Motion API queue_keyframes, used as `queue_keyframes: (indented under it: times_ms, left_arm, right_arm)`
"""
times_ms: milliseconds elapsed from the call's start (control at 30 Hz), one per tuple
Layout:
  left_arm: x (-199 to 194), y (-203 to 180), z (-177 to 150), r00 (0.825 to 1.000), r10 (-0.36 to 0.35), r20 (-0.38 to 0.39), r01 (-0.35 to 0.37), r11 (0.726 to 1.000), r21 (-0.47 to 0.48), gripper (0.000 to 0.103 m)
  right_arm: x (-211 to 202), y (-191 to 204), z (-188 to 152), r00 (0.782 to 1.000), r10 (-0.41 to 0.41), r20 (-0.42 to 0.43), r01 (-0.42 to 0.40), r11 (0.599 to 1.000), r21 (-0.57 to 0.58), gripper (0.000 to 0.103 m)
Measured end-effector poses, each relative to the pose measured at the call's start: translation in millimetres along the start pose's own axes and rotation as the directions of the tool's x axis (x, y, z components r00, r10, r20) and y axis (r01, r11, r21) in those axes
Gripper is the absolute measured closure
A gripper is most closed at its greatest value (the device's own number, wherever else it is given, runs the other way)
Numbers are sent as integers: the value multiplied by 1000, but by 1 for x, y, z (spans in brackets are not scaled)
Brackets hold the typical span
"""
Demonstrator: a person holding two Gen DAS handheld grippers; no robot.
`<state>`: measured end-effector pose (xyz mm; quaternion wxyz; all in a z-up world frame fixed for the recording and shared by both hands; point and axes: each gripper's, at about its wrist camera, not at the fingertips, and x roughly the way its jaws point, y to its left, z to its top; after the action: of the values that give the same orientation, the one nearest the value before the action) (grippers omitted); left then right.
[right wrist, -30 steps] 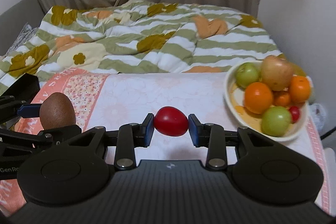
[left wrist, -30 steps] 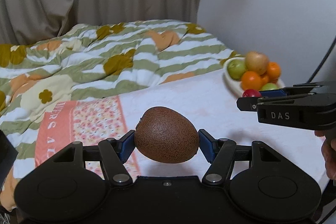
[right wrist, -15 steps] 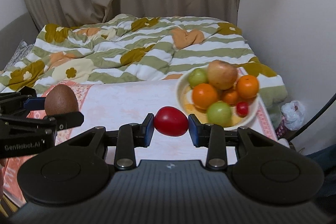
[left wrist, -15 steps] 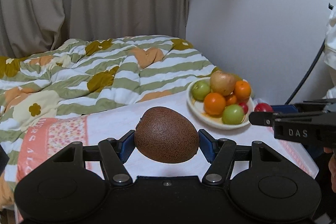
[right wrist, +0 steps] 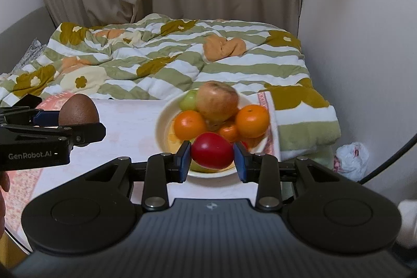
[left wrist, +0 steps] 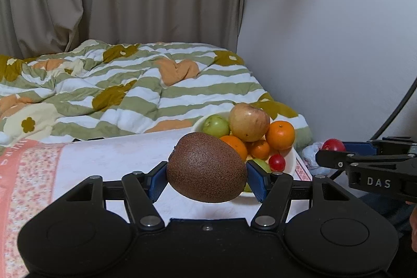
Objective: Organize fruits
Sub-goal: 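Carry the kiwi and tomato to the bowl, release the kiwi inside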
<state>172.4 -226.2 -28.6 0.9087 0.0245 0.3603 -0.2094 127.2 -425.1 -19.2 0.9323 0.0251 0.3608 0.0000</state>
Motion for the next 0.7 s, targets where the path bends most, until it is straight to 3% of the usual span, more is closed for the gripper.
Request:
queue_keyframes:
  times_ms: [400, 700]
  left_arm:
    - [80, -10, 1, 997, 14, -78, -6, 994, 109, 35]
    - [111, -12, -4, 995, 7, -104, 11, 985, 170, 35]
  right_arm:
    - [55, -36, 4, 998, -6, -64, 9, 998, 59, 53]
    - [77, -39, 2, 996, -21, -90, 30, 995, 92, 53]
